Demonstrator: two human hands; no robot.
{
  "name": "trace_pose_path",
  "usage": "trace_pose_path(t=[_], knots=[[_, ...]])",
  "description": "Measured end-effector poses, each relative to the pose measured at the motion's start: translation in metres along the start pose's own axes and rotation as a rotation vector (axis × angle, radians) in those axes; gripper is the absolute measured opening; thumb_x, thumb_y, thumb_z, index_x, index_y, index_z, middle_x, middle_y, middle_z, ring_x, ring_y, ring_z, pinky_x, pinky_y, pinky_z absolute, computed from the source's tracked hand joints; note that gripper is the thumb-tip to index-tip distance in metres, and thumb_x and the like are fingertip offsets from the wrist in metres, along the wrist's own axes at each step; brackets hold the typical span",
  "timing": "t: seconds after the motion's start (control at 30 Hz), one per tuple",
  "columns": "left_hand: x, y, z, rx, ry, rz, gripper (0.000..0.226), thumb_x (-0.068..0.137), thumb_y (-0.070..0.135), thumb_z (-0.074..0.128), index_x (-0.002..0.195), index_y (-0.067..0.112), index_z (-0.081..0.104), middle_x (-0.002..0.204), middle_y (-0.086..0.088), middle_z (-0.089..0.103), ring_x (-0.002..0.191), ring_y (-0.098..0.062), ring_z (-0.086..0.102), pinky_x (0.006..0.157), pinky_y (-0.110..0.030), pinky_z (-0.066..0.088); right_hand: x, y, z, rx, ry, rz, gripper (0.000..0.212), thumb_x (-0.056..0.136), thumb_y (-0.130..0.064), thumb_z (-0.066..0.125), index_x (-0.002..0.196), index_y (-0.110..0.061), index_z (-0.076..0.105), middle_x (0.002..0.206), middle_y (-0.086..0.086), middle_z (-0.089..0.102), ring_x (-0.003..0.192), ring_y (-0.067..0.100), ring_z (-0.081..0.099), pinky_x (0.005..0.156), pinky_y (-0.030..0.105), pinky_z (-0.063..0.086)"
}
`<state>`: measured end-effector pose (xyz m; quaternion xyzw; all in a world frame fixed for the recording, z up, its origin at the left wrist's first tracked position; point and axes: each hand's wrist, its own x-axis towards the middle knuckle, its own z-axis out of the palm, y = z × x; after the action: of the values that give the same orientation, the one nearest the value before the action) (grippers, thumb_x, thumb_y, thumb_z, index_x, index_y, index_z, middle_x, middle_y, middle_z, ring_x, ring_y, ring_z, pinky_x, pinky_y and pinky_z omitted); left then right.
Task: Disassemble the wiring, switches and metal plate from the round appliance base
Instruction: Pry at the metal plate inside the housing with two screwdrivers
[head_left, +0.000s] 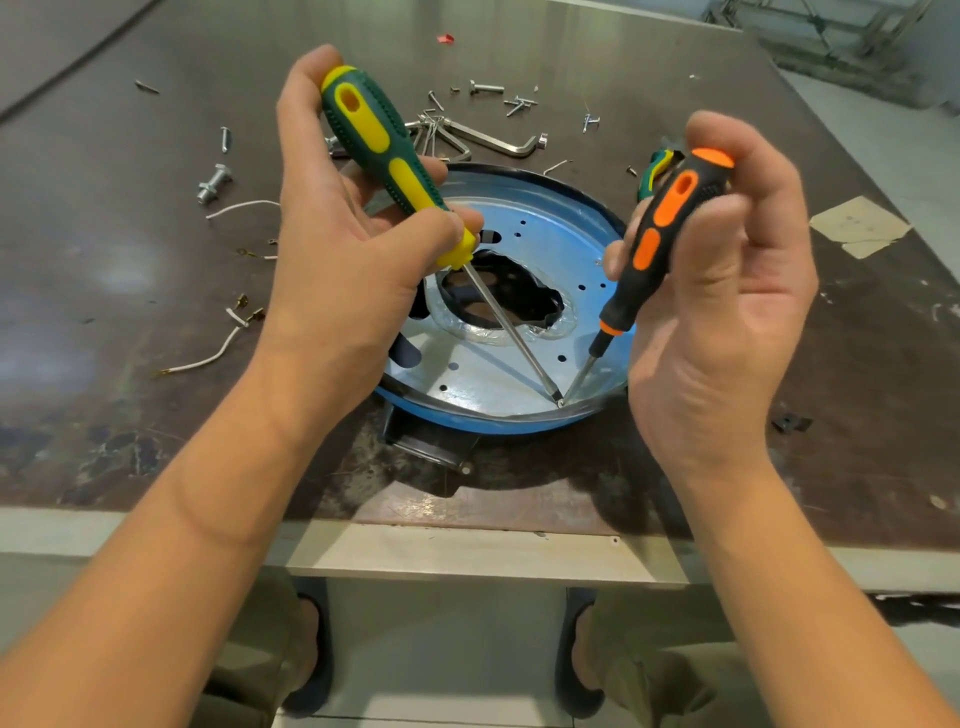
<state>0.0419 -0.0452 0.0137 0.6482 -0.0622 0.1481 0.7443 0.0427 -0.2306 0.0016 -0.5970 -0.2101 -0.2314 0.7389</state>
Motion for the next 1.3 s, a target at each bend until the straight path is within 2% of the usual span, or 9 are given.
trace_pose_path(t=[0.07, 0.23, 0.4, 0.6, 0.77, 0.93, 1.13, 1.23, 1.3], knots=[[0.0, -0.001, 0.0, 0.006, 0.007, 0.012, 0.089, 0.079, -0.002, 0.071, 0.146, 0.025, 0.021, 0.13, -0.025, 0.048, 0.114, -0.032, 0.062, 0.087, -0.04, 0.058, 0.001, 0.001, -0.001, -0.057, -0.009, -0.012, 0.031, 0.101, -0.029, 0.062, 0.127, -0.013, 0.058, 0.097, 0.012, 0.051, 0.085, 0.036, 0.046, 0.076, 0.054, 0.047], [-0.001, -0.002, 0.001, 0.022, 0.002, 0.032, 0.081, 0.086, 0.004, 0.071, 0.144, 0.026, 0.02, 0.124, -0.026, 0.051, 0.105, -0.033, 0.067, 0.086, -0.039, 0.059, -0.001, 0.003, -0.006, -0.028, -0.041, -0.014, 0.03, 0.111, -0.006, 0.032, 0.136, -0.007, 0.048, 0.108, 0.019, 0.063, 0.082, 0.026, 0.063, 0.076, 0.039, 0.051], [0.0, -0.005, -0.001, 0.102, 0.051, 0.026, 0.084, 0.082, 0.012, 0.077, 0.147, 0.024, 0.025, 0.108, -0.005, 0.059, 0.099, -0.025, 0.066, 0.079, -0.049, 0.06, 0.002, 0.001, 0.0, -0.044, -0.007, -0.001, 0.027, 0.102, -0.027, 0.063, 0.125, -0.014, 0.056, 0.102, 0.013, 0.052, 0.085, 0.032, 0.047, 0.076, 0.05, 0.045], [0.001, -0.008, -0.004, 0.152, 0.073, 0.029, 0.084, 0.081, 0.021, 0.079, 0.147, 0.025, 0.028, 0.099, -0.008, 0.062, 0.091, -0.022, 0.069, 0.063, -0.059, 0.058, 0.001, 0.001, -0.006, 0.017, -0.037, 0.044, 0.031, 0.109, -0.002, 0.031, 0.136, -0.002, 0.048, 0.113, 0.02, 0.063, 0.085, 0.027, 0.065, 0.083, 0.041, 0.051], [0.001, -0.009, -0.004, 0.162, 0.071, 0.024, 0.083, 0.082, 0.02, 0.078, 0.148, 0.025, 0.027, 0.095, -0.003, 0.064, 0.087, -0.02, 0.071, 0.061, -0.06, 0.058, 0.003, -0.001, 0.001, -0.035, -0.01, 0.035, 0.028, 0.102, -0.02, 0.063, 0.127, -0.009, 0.055, 0.103, 0.013, 0.054, 0.088, 0.038, 0.051, 0.081, 0.05, 0.045], [0.002, -0.01, -0.005, 0.177, 0.074, 0.019, 0.085, 0.081, 0.023, 0.078, 0.148, 0.028, 0.026, 0.098, -0.008, 0.065, 0.087, -0.021, 0.072, 0.057, -0.06, 0.057, 0.002, 0.0, -0.005, -0.023, -0.066, 0.048, 0.029, 0.109, -0.006, 0.041, 0.136, -0.001, 0.05, 0.111, 0.015, 0.067, 0.088, 0.026, 0.067, 0.087, 0.039, 0.052], [0.002, -0.01, -0.003, 0.183, 0.089, 0.0, 0.086, 0.079, 0.022, 0.08, 0.148, 0.027, 0.028, 0.104, -0.012, 0.063, 0.086, -0.021, 0.071, 0.06, -0.059, 0.058, 0.002, 0.0, 0.001, -0.03, 0.007, 0.028, 0.032, 0.096, -0.022, 0.071, 0.123, -0.013, 0.057, 0.097, 0.011, 0.052, 0.087, 0.031, 0.048, 0.082, 0.048, 0.044], [0.002, -0.008, -0.002, 0.157, 0.082, -0.005, 0.088, 0.077, 0.017, 0.079, 0.147, 0.028, 0.027, 0.116, -0.015, 0.057, 0.095, -0.028, 0.067, 0.074, -0.041, 0.061, 0.001, 0.001, -0.004, -0.024, -0.037, 0.034, 0.028, 0.105, -0.007, 0.052, 0.133, -0.007, 0.051, 0.104, 0.017, 0.06, 0.083, 0.03, 0.059, 0.084, 0.04, 0.049], [0.003, -0.008, -0.002, 0.167, 0.088, -0.019, 0.084, 0.077, 0.017, 0.079, 0.144, 0.03, 0.029, 0.115, -0.012, 0.058, 0.095, -0.026, 0.067, 0.073, -0.04, 0.062, 0.0, 0.001, -0.006, -0.005, -0.061, 0.034, 0.029, 0.108, -0.004, 0.04, 0.136, -0.004, 0.046, 0.108, 0.02, 0.063, 0.082, 0.029, 0.063, 0.084, 0.04, 0.05]])
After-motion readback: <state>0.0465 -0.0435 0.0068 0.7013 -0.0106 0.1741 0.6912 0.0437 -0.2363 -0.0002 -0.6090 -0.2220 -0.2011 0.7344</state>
